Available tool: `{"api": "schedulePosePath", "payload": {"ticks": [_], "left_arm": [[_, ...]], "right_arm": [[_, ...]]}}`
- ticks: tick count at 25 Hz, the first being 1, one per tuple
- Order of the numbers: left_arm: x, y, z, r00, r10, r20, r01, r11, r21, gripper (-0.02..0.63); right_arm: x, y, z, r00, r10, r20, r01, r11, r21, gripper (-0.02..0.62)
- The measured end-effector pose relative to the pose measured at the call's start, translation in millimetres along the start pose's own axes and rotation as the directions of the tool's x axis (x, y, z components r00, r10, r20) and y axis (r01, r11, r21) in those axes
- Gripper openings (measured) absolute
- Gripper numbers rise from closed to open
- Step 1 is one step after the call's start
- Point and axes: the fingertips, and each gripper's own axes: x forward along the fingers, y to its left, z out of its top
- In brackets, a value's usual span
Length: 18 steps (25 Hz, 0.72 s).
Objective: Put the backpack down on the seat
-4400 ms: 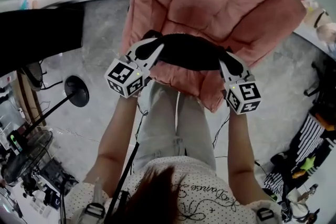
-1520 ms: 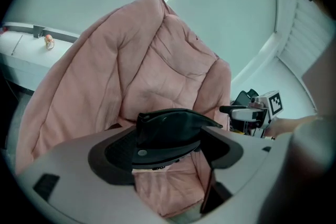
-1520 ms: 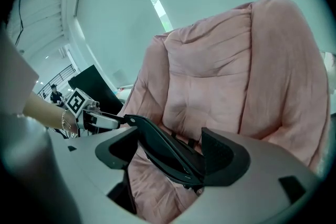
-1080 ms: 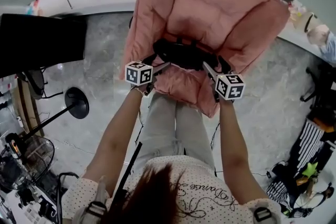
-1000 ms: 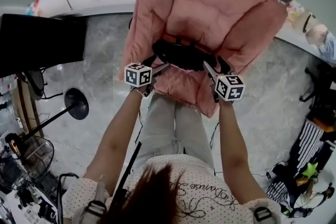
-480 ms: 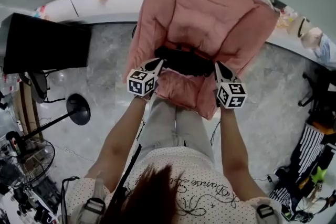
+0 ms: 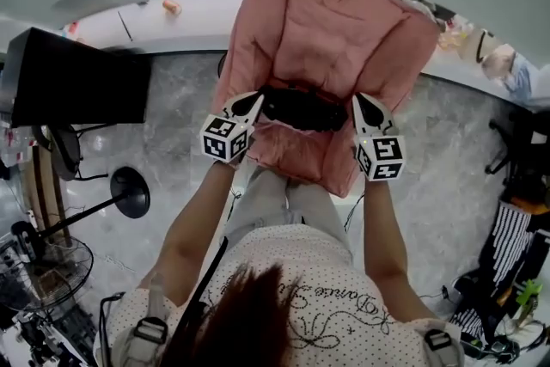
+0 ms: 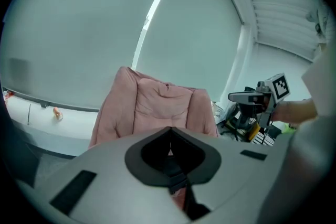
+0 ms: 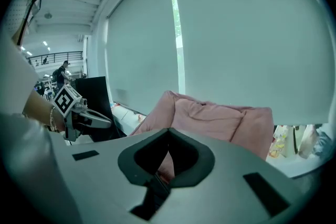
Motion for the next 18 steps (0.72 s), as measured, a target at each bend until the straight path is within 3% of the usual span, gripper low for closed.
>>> {"api": "schedulePosePath", "payload": {"ticks": [2, 6, 18], "left_arm": [[-8, -2, 17, 0.999, 0.004, 0.033, -0.004, 1.0, 0.019, 0.005], [-25, -8, 59, 0.993, 0.005, 0.116, -0.012, 0.998, 0.06, 0.005], [-87, -52, 188, 0.934, -0.067, 0.352, -0.012, 0.976, 0.218, 0.005]], "right_arm": [[-5, 2, 17, 0.999, -0.008, 0.031, 0.008, 1.0, 0.008, 0.013], [-17, 1, 59, 0.989, -0.024, 0.148, 0.006, 0.993, 0.118, 0.012], [-85, 21, 173, 0.926, -0.007, 0.377, -0.038, 0.993, 0.112, 0.012]]}}
